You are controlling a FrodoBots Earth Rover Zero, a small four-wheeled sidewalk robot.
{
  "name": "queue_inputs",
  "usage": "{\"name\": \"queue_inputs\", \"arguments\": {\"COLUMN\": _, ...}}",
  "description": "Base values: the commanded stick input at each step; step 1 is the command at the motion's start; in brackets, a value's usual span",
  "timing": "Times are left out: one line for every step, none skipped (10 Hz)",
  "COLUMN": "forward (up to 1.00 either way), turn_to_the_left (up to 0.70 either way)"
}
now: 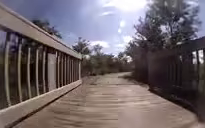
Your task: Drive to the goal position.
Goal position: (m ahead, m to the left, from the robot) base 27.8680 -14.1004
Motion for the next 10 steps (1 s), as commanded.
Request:
{"name": "queue_inputs", "arguments": {"forward": 0.7, "turn_to_the_left": 0.0}}
{"name": "queue_inputs", "arguments": {"forward": 0.7, "turn_to_the_left": 0.0}}
{"name": "queue_inputs", "arguments": {"forward": 0.7, "turn_to_the_left": -0.02}}
{"name": "queue_inputs", "arguments": {"forward": 0.7, "turn_to_the_left": -0.27}}
{"name": "queue_inputs", "arguments": {"forward": 0.7, "turn_to_the_left": -0.27}}
{"name": "queue_inputs", "arguments": {"forward": 0.7, "turn_to_the_left": -0.27}}
{"name": "queue_inputs", "arguments": {"forward": 0.7, "turn_to_the_left": -0.27}}
{"name": "queue_inputs", "arguments": {"forward": 0.7, "turn_to_the_left": -0.27}}
{"name": "queue_inputs", "arguments": {"forward": 0.7, "turn_to_the_left": -0.27}}
{"name": "queue_inputs", "arguments": {"forward": 0.7, "turn_to_the_left": -0.27}}
